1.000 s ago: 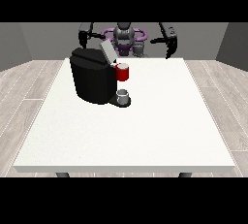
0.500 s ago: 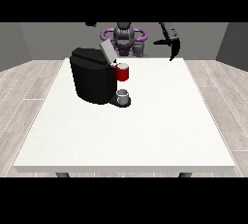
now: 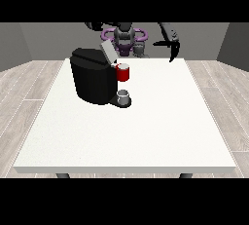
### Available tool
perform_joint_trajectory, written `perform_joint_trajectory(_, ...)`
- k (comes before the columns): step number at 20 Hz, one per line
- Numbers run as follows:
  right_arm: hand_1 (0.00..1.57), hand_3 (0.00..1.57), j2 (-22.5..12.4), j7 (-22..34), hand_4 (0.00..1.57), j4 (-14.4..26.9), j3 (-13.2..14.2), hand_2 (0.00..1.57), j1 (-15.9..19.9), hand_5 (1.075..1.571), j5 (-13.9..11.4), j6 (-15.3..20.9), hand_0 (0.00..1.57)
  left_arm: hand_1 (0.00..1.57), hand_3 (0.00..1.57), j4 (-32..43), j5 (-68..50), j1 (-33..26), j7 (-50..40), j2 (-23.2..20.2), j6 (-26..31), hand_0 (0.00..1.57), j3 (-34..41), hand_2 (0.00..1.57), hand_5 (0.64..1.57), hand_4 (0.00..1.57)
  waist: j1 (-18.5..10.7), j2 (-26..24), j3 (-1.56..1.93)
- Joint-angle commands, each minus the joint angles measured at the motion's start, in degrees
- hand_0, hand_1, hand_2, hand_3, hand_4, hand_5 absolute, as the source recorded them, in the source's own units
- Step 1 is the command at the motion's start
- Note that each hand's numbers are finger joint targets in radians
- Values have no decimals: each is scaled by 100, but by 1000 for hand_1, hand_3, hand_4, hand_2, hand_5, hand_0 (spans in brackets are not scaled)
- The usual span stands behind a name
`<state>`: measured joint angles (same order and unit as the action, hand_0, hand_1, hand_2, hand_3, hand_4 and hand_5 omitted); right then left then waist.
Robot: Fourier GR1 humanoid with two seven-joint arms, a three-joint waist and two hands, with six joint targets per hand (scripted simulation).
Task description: Insert the coffee pod into the coffee machine and close the lid
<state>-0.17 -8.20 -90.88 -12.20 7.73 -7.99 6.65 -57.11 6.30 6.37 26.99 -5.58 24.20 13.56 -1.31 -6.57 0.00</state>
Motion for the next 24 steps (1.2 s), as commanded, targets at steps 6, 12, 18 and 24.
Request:
perform_joint_trajectory(6, 0, 0, -87, 687, 225, 536, 575, 0, 1223, 1571, -467, 379, 0, 0, 0, -1087, -186, -233, -371, 7, 180, 0, -343, 0, 1571, 376, -578, 276, 0)
perform_joint_trajectory(12, 0, 0, -112, 11, 350, 1180, 965, 0, 1521, 1571, -224, 284, 0, 0, 0, -750, -223, -130, 257, -127, -1, 0, -195, 0, 1571, 306, -356, 896, 0)
perform_joint_trajectory(18, 0, 0, -407, -91, 389, 1881, 1488, 0, 2011, 1571, -135, 285, 0, 0, 0, -904, -353, -237, 152, -167, 161, 0, -293, 0, 1571, 353, -483, 973, 0)
perform_joint_trajectory(24, 0, 0, -217, -392, 443, 2518, 1532, 0, 2158, 1571, -161, 504, 0, 0, 0, -1274, -278, -279, -12, -236, 36, 0, -402, 0, 1571, 367, -594, 939, 0)
